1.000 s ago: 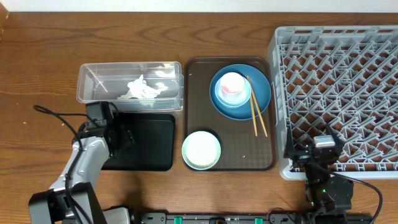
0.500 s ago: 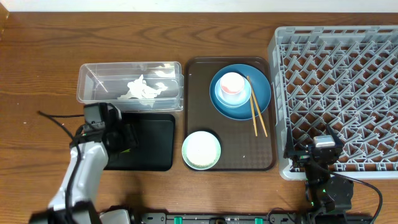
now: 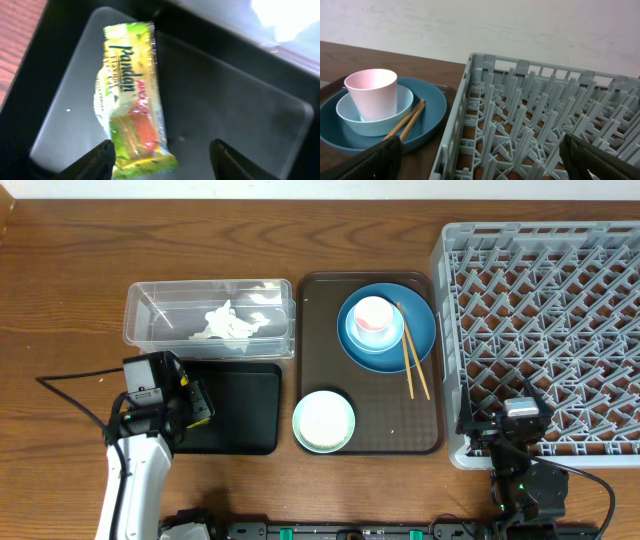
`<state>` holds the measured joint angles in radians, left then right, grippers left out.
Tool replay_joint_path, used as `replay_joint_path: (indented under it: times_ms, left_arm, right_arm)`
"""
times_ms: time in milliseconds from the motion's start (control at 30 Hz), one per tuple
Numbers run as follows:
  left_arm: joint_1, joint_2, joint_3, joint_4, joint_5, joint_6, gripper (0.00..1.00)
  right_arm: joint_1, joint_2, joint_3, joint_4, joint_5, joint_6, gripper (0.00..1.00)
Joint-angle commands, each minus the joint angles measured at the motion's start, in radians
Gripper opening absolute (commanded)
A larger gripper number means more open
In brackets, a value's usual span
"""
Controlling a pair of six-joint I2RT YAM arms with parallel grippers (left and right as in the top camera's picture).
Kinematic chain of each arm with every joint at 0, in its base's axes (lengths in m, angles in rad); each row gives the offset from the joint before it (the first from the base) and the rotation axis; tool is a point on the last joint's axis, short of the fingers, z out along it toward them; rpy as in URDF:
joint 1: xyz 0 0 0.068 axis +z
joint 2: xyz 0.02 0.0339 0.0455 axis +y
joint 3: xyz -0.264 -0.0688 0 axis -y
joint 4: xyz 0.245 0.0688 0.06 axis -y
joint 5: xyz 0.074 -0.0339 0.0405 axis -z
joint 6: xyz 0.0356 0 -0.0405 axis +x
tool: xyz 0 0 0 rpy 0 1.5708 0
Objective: Sort waste into correct bins and load items into the dishwasher rack
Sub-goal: 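Lower the left gripper and grasp the yellow pandan snack wrapper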
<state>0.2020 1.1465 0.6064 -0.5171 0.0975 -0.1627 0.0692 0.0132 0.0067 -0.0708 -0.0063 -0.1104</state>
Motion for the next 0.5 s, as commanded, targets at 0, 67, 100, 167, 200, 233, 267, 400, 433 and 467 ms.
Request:
replay_joint_path:
  times_ms: [0,67,100,167,200,233,267,400,433,467]
  left_arm:
    - [0.005,0.070,-0.042,0.027,-0.061,-0.034,0.68]
    - [0.005,0.118,-0.047,0.059,-0.061,-0.034,0.73]
    - [0.005,0.142,-0.047,0.072,-0.061,-0.034,0.74]
    - [0.005,0.199,-0.047,0.095,-0.061,-0.034,0.75]
    - [0.005,0.216,-0.047,0.101,-0.061,-0.034,0.75]
    - [0.005,0.236,-0.047,0.108,-0.061,-0.034,0.74]
    - [0.005,0.253,-0.047,0.113,-0.061,-0.034,0.73]
    - [0.005,0.272,-0.045,0.119,-0.061,-0.033,0.40]
    - [0.005,0.269,-0.043,0.118,-0.061,-0.033,0.38]
    - [0.005,0.264,-0.040,0.117,-0.061,-0.033,0.32]
  right_arm:
    - [0.011,-0.001,-0.001,-0.004,0.006,-0.003,0.99]
    - [0.011,-0.001,-0.001,-0.004,0.006,-0.003,0.99]
    - [0.011,-0.001,-0.001,-0.004,0.006,-0.003,0.99]
    - [0.011,-0.001,-0.001,-0.004,0.006,-0.003,0.99]
    - [0.011,-0.001,-0.001,-0.004,0.006,-0.003,0.99]
    - [0.011,-0.001,-0.001,-0.004,0.006,-0.003,0.99]
    - [0.011,-0.001,-0.001,-0.004,0.006,-0.003,0.99]
    - [0.011,-0.001,-0.001,-0.004,0.006,-0.003,0.99]
    - [0.011,-0.001,-0.001,-0.004,0.006,-0.003,0.99]
    - [0.011,-0.001,-0.001,-0.004,0.006,-0.003,0.99]
